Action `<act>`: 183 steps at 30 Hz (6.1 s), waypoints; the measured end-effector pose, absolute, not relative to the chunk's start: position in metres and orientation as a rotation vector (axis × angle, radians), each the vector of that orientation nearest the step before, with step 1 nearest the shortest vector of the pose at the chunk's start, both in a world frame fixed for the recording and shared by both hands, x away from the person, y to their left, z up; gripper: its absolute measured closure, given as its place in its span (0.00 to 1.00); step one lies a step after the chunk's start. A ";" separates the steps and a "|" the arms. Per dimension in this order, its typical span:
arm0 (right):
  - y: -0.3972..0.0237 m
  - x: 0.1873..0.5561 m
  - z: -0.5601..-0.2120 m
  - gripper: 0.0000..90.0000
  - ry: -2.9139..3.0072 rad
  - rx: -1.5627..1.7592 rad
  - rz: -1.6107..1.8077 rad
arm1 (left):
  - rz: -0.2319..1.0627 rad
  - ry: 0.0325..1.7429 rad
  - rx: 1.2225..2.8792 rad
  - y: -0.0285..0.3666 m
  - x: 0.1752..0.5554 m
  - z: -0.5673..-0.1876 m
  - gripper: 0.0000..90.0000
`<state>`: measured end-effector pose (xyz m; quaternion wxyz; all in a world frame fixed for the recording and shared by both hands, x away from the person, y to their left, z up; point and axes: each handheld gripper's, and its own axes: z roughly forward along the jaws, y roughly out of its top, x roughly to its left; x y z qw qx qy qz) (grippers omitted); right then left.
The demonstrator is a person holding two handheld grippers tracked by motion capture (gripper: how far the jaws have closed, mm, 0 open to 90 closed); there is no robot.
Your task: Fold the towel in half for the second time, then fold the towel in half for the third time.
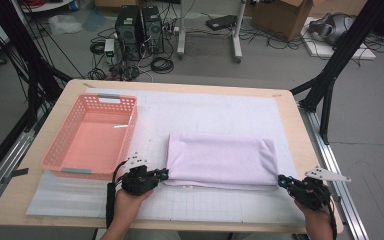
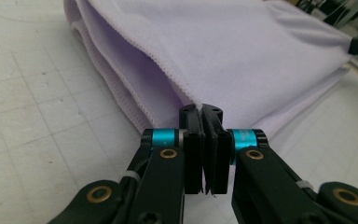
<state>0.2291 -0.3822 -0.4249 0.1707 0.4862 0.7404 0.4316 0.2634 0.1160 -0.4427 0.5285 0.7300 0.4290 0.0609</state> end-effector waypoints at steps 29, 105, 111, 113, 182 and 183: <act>-0.375 0.232 -0.442 0.85 2.134 1.317 1.038 | 0.235 1.006 1.853 0.111 0.262 -0.452 0.74; -0.306 0.294 -0.408 0.23 2.212 1.075 1.323 | 0.262 1.070 1.908 0.098 0.277 -0.453 0.42; -0.289 0.309 -0.402 0.23 2.259 1.049 1.300 | 0.282 1.070 1.920 0.096 0.277 -0.453 0.51; -0.281 0.317 -0.400 0.23 2.278 1.035 1.291 | 0.276 1.074 1.916 0.096 0.277 -0.453 0.55; -0.081 0.447 -0.426 0.87 2.859 0.617 0.960 | 0.106 1.170 1.809 0.106 0.278 -0.457 0.88; -0.081 0.447 -0.426 0.89 2.862 0.615 0.960 | 0.107 1.172 1.807 0.106 0.278 -0.457 0.88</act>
